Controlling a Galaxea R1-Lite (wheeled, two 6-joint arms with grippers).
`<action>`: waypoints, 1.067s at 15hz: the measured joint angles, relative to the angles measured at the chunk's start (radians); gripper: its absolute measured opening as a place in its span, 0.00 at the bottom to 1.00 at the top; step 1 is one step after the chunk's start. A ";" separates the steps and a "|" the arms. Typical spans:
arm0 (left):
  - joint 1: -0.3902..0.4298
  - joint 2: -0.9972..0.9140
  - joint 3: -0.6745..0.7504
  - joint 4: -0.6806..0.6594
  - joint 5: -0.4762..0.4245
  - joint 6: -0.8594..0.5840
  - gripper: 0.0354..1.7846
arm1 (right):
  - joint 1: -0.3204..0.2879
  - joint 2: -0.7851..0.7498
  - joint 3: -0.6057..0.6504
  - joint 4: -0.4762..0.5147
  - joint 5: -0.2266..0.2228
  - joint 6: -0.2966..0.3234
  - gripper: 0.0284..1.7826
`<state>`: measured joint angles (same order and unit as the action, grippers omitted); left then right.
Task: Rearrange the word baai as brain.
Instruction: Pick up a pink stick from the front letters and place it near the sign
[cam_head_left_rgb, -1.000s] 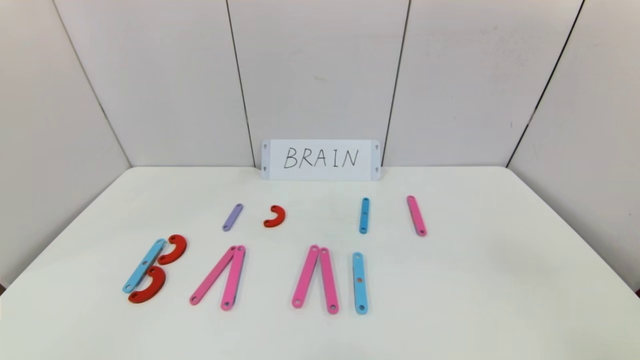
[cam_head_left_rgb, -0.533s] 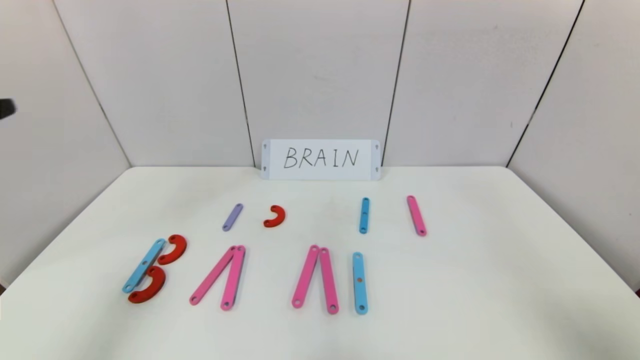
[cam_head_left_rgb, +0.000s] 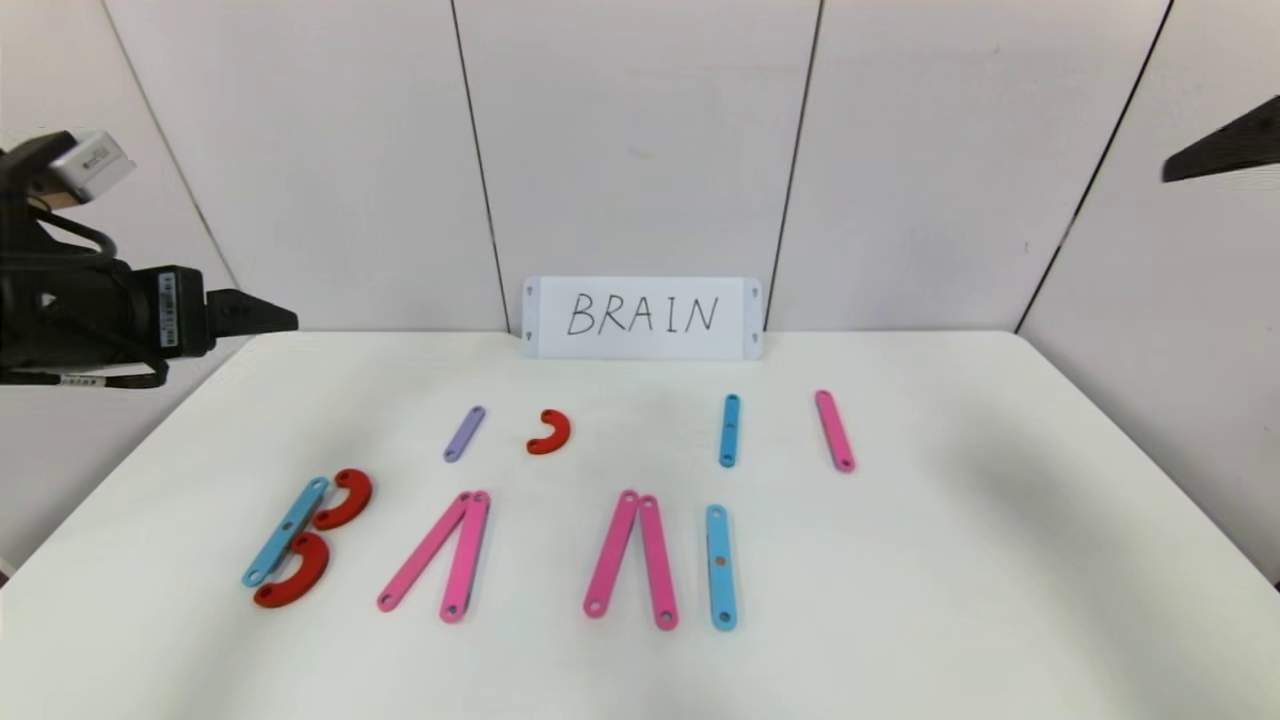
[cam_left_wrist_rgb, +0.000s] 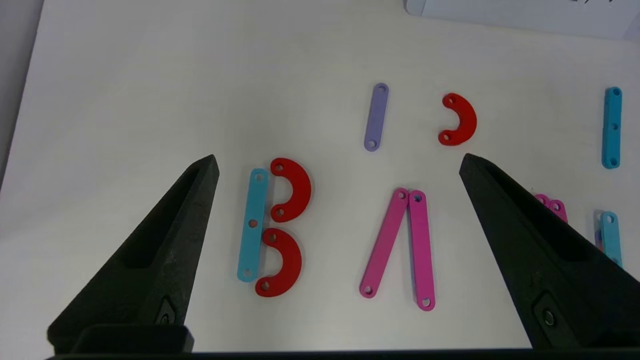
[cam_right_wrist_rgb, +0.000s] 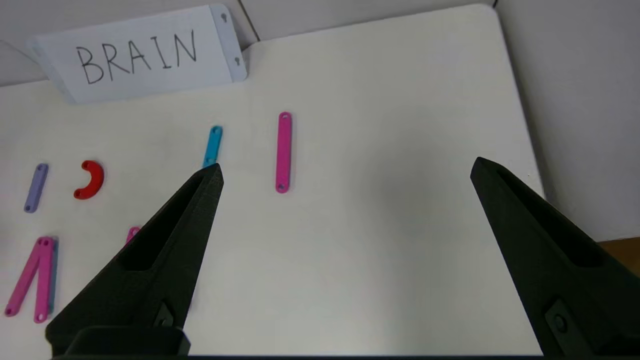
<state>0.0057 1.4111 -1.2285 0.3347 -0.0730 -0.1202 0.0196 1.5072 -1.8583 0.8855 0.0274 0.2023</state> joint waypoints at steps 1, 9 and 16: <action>-0.001 0.023 -0.007 0.004 -0.019 -0.001 0.94 | 0.006 0.040 -0.001 0.000 0.031 0.013 0.97; -0.009 0.116 -0.024 0.021 -0.061 0.005 0.94 | 0.034 0.109 0.101 -0.004 0.058 -0.068 0.97; -0.134 0.107 -0.025 0.147 -0.163 0.005 0.94 | 0.129 0.159 0.314 -0.226 0.058 -0.010 0.97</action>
<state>-0.1279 1.5183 -1.2532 0.4815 -0.2355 -0.1153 0.1481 1.6660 -1.5447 0.6596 0.0855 0.1919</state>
